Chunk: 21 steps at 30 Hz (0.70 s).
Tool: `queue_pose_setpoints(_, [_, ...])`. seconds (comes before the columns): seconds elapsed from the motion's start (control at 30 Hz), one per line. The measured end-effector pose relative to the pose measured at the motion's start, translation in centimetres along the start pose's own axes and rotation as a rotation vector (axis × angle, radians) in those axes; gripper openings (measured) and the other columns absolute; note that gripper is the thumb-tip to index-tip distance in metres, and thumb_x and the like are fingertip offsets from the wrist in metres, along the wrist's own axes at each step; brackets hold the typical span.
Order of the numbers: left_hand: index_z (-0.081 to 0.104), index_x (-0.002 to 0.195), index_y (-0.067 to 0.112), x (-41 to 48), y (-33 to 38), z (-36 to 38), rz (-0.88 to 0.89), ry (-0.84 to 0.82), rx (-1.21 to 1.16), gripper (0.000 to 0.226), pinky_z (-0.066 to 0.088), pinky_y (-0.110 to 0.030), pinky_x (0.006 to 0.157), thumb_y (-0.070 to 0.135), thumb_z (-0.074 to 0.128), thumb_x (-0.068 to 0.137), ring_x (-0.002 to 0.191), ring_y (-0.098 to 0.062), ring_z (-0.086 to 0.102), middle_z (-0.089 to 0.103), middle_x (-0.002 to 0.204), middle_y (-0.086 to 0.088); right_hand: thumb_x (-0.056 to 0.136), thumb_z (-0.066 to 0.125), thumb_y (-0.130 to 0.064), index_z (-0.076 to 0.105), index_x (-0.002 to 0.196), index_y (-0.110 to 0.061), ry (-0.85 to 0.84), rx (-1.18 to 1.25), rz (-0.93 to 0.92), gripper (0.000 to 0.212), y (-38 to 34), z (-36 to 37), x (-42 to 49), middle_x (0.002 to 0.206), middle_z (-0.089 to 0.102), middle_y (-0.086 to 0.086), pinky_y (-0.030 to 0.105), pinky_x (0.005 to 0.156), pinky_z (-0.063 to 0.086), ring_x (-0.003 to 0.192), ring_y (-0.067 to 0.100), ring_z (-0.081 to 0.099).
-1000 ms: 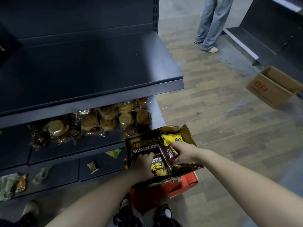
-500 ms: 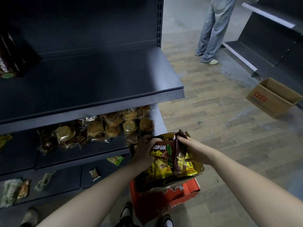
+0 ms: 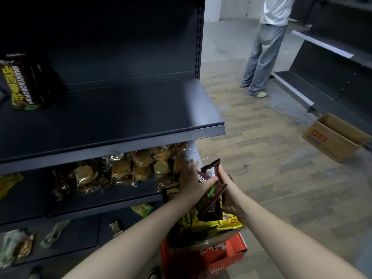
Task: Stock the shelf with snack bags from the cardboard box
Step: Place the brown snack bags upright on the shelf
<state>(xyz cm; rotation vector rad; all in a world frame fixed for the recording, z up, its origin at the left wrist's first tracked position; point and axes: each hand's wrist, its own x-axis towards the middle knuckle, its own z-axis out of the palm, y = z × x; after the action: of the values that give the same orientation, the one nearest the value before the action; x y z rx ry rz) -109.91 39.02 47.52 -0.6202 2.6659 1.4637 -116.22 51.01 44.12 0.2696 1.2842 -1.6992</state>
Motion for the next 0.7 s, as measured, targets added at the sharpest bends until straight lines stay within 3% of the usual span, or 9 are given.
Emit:
queue_pose_setpoints(0.07, [0.005,0.151,0.015,-0.2,0.5,0.0,-0.079,0.015,0.004,0.107,0.013,-0.036,0.119,0.047,0.074,0.075,0.146,-0.022,0.008,0.007,0.157,-0.004,0.084,0.033,-0.077,0.067,0.116,-0.018,0.017,-0.032,0.003,0.075,-0.1,0.2,-0.2,0.111,0.071,0.014,0.040,0.080,0.056,0.099,0.030,0.069])
queue_pose_setpoints(0.13, [-0.006,0.151,0.015,-0.4,0.6,-0.4,-0.093,-0.027,-0.013,0.115,0.011,-0.032,0.117,0.051,0.072,0.074,0.146,-0.020,0.004,0.001,0.158,-0.004,0.083,0.032,-0.079,0.068,0.118,-0.017,0.023,-0.037,-0.002,0.079,-0.2,0.1,-0.4,0.113,0.070,0.016,0.045,0.089,0.053,0.104,0.033,0.067])
queue_pose_setpoints(0.27, [0.020,0.146,0.013,-1.5,0.9,-1.3,-0.012,-0.143,-0.051,0.087,0.030,-0.018,0.097,0.038,0.072,0.080,0.126,-0.007,0.034,0.035,0.139,0.004,0.078,0.038,-0.082,0.062,0.128,-0.017,0.039,0.058,-0.002,0.086,-0.2,-0.1,-0.5,0.127,0.061,0.020,0.055,0.104,0.041,0.117,0.038,0.058])
queue_pose_setpoints(0.37, [0.033,0.141,0.020,-2.5,1.2,-1.5,0.134,-0.147,-0.046,0.084,0.038,-0.029,0.104,0.047,0.070,0.070,0.125,-0.010,0.043,0.043,0.137,0.006,0.086,0.040,-0.073,0.064,0.124,-0.014,-0.006,0.106,-0.038,0.073,-0.3,0.6,-0.5,0.122,0.064,0.019,0.046,0.088,0.053,0.108,0.035,0.064])
queue_pose_setpoints(0.47, [0.034,0.145,0.025,-2.7,2.3,-2.1,0.330,-0.144,0.065,0.086,0.019,-0.034,0.118,0.049,0.071,0.072,0.143,-0.007,0.017,0.030,0.152,0.004,0.098,0.037,-0.053,0.068,0.110,-0.015,-0.050,0.142,-0.140,0.051,-0.7,2.1,-1.7,0.101,0.074,0.012,0.032,0.066,0.058,0.089,0.023,0.072])
queue_pose_setpoints(0.53, [0.043,0.139,0.034,-2.4,3.4,-2.8,0.494,-0.039,0.243,0.083,0.005,-0.035,0.120,0.066,0.062,0.065,0.144,-0.005,0.000,0.021,0.156,0.010,0.101,0.033,-0.042,0.064,0.114,-0.013,-0.077,0.185,-0.215,0.044,-1.5,2.9,-2.3,0.087,0.074,0.005,0.031,0.073,0.058,0.084,0.018,0.071])
queue_pose_setpoints(0.6, [0.046,0.131,0.050,-2.2,4.1,-3.4,0.538,0.081,0.373,0.077,0.003,-0.043,0.119,0.073,0.059,0.058,0.145,-0.012,-0.007,0.008,0.158,0.012,0.097,0.035,-0.049,0.069,0.111,-0.012,-0.108,0.209,-0.223,0.053,-2.4,3.6,-3.0,0.091,0.073,0.007,0.038,0.079,0.056,0.087,0.022,0.070])
queue_pose_setpoints(0.67, [0.037,0.132,0.059,-2.2,4.4,-3.9,0.466,0.126,0.331,0.081,0.010,-0.045,0.119,0.064,0.072,0.059,0.144,-0.016,-0.005,-0.003,0.157,0.013,0.091,0.036,-0.062,0.076,0.103,-0.015,-0.184,0.257,-0.196,0.062,-3.6,4.4,-4.0,0.102,0.072,0.014,0.044,0.073,0.058,0.088,0.030,0.071])
queue_pose_setpoints(0.7, [0.030,0.136,0.058,-2.4,4.7,-4.3,0.430,0.137,0.260,0.091,0.013,-0.041,0.119,0.057,0.078,0.059,0.143,-0.015,-0.002,-0.004,0.155,0.012,0.090,0.036,-0.064,0.073,0.109,-0.016,-0.200,0.268,-0.187,0.064,-4.1,4.5,-4.2,0.111,0.070,0.017,0.049,0.079,0.057,0.096,0.033,0.069])
